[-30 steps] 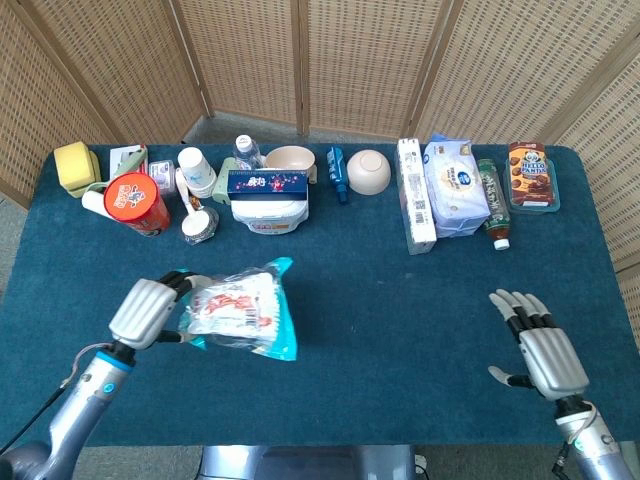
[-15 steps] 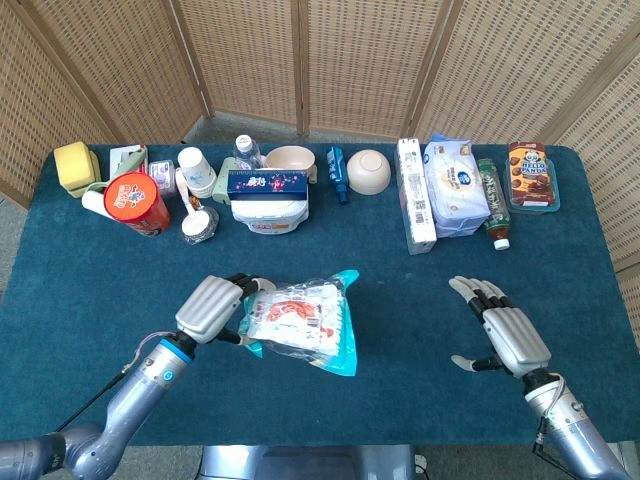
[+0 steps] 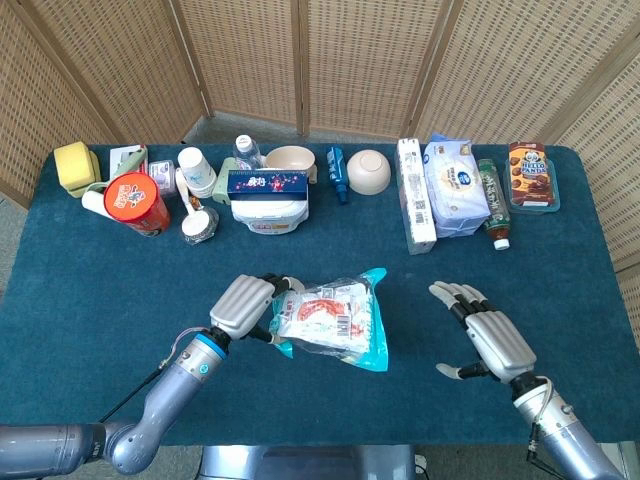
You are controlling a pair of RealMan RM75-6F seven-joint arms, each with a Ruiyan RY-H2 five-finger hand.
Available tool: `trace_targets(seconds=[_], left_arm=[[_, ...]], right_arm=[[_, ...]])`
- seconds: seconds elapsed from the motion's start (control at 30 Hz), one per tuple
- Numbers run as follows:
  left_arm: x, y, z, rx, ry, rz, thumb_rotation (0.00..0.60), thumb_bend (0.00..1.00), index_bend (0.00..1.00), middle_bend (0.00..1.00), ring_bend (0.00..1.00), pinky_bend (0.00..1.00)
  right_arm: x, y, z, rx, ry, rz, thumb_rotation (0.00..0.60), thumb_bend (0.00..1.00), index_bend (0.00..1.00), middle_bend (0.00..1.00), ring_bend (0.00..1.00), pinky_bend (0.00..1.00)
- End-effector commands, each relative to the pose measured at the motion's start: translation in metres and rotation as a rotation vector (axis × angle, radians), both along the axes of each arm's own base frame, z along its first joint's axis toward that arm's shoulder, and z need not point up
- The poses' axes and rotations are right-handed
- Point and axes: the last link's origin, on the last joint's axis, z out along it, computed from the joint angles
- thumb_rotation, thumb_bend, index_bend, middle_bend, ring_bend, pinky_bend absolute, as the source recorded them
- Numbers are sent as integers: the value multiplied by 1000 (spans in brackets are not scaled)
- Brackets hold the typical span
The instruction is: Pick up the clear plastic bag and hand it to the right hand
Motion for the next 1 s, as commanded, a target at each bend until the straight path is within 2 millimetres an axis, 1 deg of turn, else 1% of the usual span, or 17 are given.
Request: trace_targets(seconds=[0.03, 0.23, 0.4, 0.67, 0.8, 0.87, 0.9, 0.93, 1.0], left_arm=[[2, 3, -2, -10, -14, 17, 600, 246, 693, 730, 728, 885], [5, 6, -3, -41, -37, 53, 600, 246, 693, 730, 729, 885], [8, 7, -4, -67, -45, 79, 600, 245, 693, 730, 729, 885], [16, 6, -8, -109, -58, 105, 600, 241, 693, 730, 729, 885], [21, 6, -10, -118, -53, 109, 600, 241, 693, 730, 729, 885], [23, 5, -10, -122, -63, 113, 600, 241, 693, 730, 729, 885], [25, 5, -9, -123, -67, 113, 600, 241, 693, 730, 729, 885], [26, 4, -9, -122, -68, 112, 600, 241, 693, 730, 729, 885], [27, 4, -8, -123, -69, 111, 600, 241, 693, 730, 729, 885]], right_arm=[[5, -1, -5, -5, -17, 28, 600, 0, 0, 0, 0, 0], [12, -3, -19, -14, -70, 94, 600, 0, 0, 0, 0, 0], [22, -4, -30, -29, -127, 133, 600, 0, 0, 0, 0, 0], [30, -5, -41, -55, -170, 158, 600, 0, 0, 0, 0, 7], [33, -8, -46, -78, -195, 163, 600, 0, 5, 16, 10, 101], [33, -8, -48, -91, -194, 177, 600, 0, 51, 65, 52, 168], [33, -8, -51, -97, -190, 183, 600, 11, 102, 108, 94, 223], [32, -9, -52, -99, -190, 185, 600, 47, 156, 157, 140, 289], [31, -10, -56, -104, -187, 190, 600, 135, 207, 213, 190, 356]])
